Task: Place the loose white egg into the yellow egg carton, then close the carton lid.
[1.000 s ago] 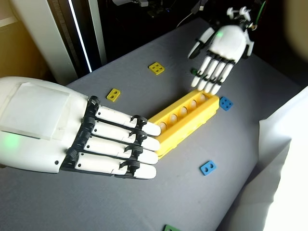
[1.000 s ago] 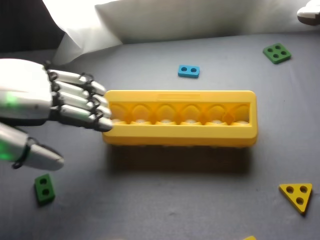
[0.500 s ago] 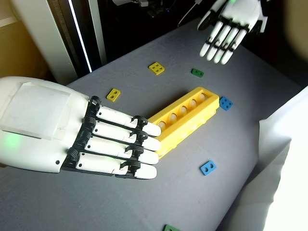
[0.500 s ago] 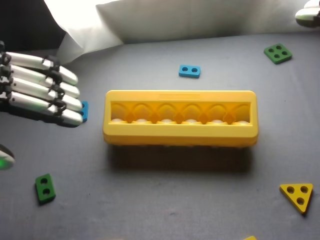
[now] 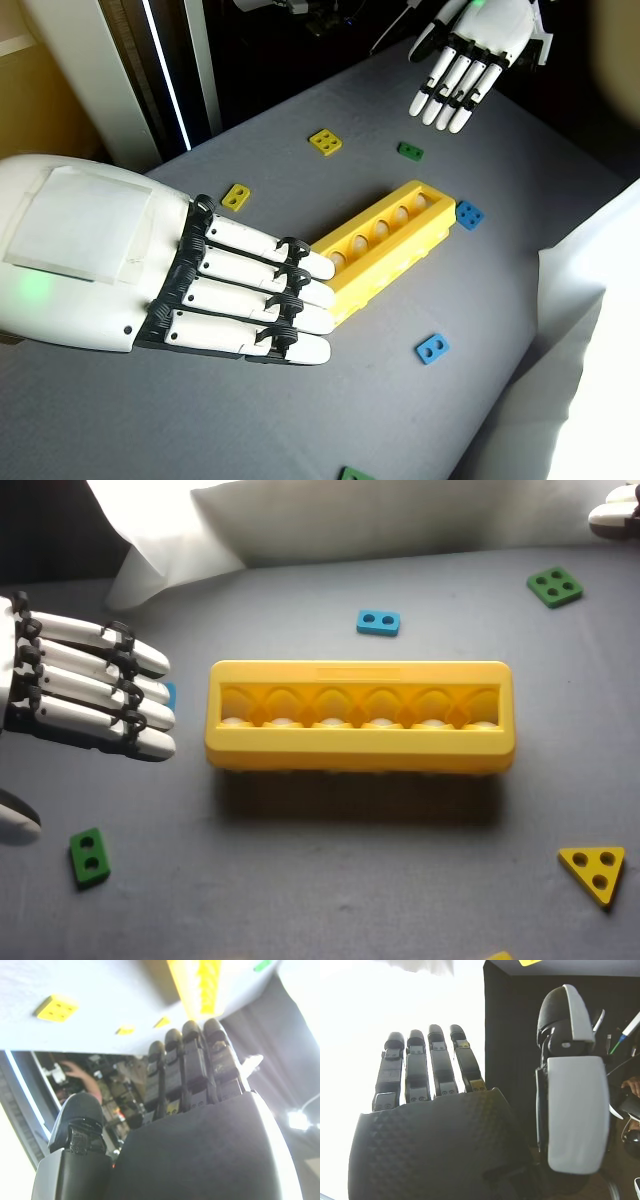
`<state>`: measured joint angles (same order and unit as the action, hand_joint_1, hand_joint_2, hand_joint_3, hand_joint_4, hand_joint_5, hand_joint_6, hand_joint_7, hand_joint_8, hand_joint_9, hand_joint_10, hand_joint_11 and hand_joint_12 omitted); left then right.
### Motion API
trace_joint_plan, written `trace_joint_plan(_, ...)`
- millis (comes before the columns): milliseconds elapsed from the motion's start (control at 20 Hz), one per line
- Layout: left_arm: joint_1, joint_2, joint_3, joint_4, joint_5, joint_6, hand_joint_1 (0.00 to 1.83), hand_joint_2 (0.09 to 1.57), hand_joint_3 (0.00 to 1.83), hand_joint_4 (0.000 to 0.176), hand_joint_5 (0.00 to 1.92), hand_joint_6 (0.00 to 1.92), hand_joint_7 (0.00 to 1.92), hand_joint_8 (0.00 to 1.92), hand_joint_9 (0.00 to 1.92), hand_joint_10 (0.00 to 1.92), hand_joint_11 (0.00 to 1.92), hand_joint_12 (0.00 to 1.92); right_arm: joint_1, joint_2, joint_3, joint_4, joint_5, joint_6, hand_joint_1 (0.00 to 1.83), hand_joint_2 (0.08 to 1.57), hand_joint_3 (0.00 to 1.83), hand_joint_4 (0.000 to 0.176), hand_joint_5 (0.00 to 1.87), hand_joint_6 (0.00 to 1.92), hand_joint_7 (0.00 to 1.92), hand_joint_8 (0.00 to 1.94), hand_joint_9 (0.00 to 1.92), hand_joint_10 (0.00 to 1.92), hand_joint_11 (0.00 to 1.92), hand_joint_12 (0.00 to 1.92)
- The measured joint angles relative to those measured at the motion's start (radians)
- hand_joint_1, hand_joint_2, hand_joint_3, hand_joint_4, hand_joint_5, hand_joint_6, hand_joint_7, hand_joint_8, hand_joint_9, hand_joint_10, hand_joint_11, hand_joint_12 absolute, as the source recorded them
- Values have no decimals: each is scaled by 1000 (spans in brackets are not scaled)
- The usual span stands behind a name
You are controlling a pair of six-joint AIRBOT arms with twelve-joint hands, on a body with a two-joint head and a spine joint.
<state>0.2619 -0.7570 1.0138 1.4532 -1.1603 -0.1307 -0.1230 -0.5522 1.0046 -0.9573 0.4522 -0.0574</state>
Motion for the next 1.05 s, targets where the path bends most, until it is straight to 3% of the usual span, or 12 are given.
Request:
trace_joint_plan(200, -24, 0, -6, 46, 42, -31, 0, 1351, 3, 0, 192, 1, 205, 2, 161, 0, 0, 169, 0, 0, 0, 0, 0, 0, 487, 1069, 8, 0, 64, 0, 63, 0, 2, 0, 0, 0)
trace_joint_plan(350, 7, -2, 3, -43, 51, 25, 0, 1352, 0, 0, 239, 3, 260, 4, 225, 6, 0, 389, 0, 0, -4, 0, 2, 0, 571, 1067, 2, 0, 118, 15, 100, 11, 32, 10, 0, 0)
trace_joint_plan(500, 15, -2, 21, -36, 61, 25, 0, 1350, 0, 0, 188, 3, 197, 4, 167, 4, 0, 241, 0, 1, -4, 0, 2, 0, 548, 1086, 8, 0, 103, 4, 69, 1, 4, 0, 0, 0)
trace_joint_plan(700, 36, -2, 18, -33, 66, 7, 0, 1356, 1, 0, 193, 2, 203, 2, 177, 4, 0, 273, 0, 1, -8, 0, 10, 0, 532, 1098, 8, 0, 100, 6, 67, 8, 17, 7, 0, 0)
trace_joint_plan(750, 36, -2, 15, -32, 67, 6, 0, 1362, 4, 0, 123, 5, 135, 5, 104, 6, 0, 28, 0, 1, -8, 0, 10, 0, 529, 1110, 11, 0, 104, 6, 58, 3, 2, 0, 0, 0)
trace_joint_plan(950, 36, -2, 12, -41, 62, 6, 0, 1324, 0, 0, 176, 7, 201, 7, 171, 4, 45, 64, -1, 1, -8, 0, 11, 0, 396, 1209, 22, 0, 97, 3, 32, 1, 0, 0, 0, 0)
trace_joint_plan(1000, 36, -2, 12, -40, 62, 6, 0, 1310, 5, 0, 192, 5, 224, 5, 188, 4, 8, 195, -1, 1, -8, 0, 11, 0, 452, 1193, 9, 0, 118, 12, 47, 9, 0, 0, 0, 0)
trace_joint_plan(1050, 36, -2, 12, -40, 62, 6, 0, 1310, 5, 0, 192, 5, 224, 5, 188, 4, 8, 195, -1, 1, -8, 0, 11, 0, 452, 1193, 9, 0, 118, 12, 47, 9, 0, 0, 0, 0)
